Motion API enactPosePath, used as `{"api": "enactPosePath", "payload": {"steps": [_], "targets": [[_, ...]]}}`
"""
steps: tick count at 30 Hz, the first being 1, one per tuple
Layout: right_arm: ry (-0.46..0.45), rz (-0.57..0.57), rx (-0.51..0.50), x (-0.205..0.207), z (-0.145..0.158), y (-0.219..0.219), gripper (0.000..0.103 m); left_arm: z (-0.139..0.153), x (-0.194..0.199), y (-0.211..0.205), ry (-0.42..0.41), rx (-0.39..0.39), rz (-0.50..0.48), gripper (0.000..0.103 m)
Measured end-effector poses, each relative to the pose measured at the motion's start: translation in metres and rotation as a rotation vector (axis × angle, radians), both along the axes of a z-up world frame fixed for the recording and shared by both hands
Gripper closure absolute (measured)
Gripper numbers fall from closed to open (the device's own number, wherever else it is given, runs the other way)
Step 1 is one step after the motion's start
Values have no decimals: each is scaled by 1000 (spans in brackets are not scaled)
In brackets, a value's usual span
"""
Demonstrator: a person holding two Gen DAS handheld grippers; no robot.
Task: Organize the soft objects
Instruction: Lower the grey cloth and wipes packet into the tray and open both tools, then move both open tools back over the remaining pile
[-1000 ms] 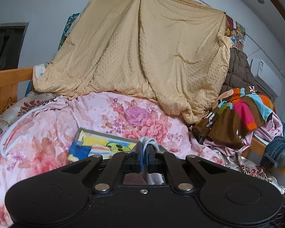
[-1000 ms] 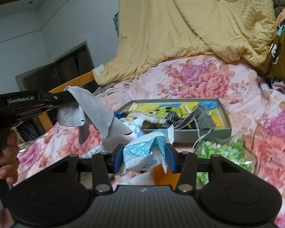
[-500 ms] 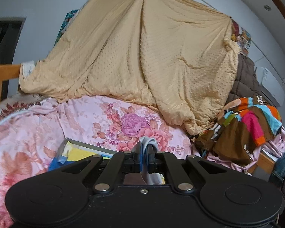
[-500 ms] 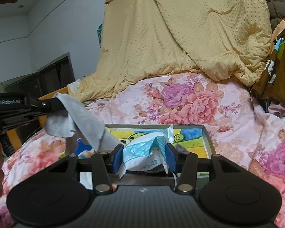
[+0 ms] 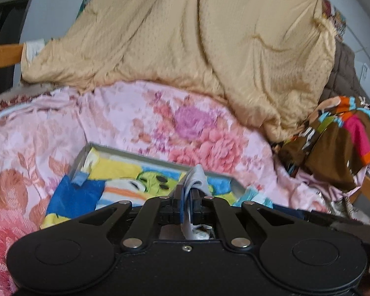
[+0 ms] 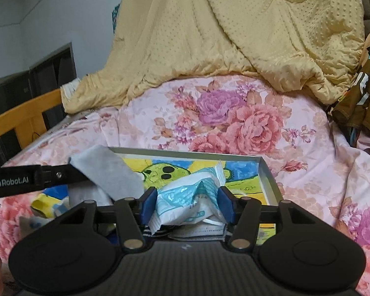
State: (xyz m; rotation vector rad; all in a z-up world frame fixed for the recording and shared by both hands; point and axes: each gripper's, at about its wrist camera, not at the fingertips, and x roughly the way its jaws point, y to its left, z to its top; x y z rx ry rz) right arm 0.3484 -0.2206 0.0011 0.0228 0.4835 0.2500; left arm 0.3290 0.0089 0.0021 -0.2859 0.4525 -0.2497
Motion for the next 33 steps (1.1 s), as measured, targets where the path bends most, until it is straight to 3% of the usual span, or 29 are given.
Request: {"api": "enactPosePath", "payload": {"steps": [4, 10, 13, 15, 20, 22, 27, 33], "targets": [[30, -16, -16, 6, -6, 0, 39, -7, 9, 1, 49, 30, 5, 98], [42, -27, -25, 5, -8, -4, 31, -13, 10, 1, 93, 43, 1, 86], [43, -29, -22, 4, -7, -6, 24, -11, 9, 1, 97, 38, 1, 71], [41, -31, -31, 3, -7, -6, 18, -10, 7, 1, 100, 36, 9, 56], [34, -45, -45, 0, -6, -9, 11, -7, 0, 2, 100, 30, 28, 42], [19, -52, -37, -4, -3, -11, 8, -6, -4, 2, 93, 33, 39, 40], [-37, -67, -13, -21, 9, -19, 0, 1, -20, 4, 38, 50, 82, 24], [-116, -92, -10, -50, 27, -27, 0, 17, -45, 3, -39, 78, 113, 10]]}}
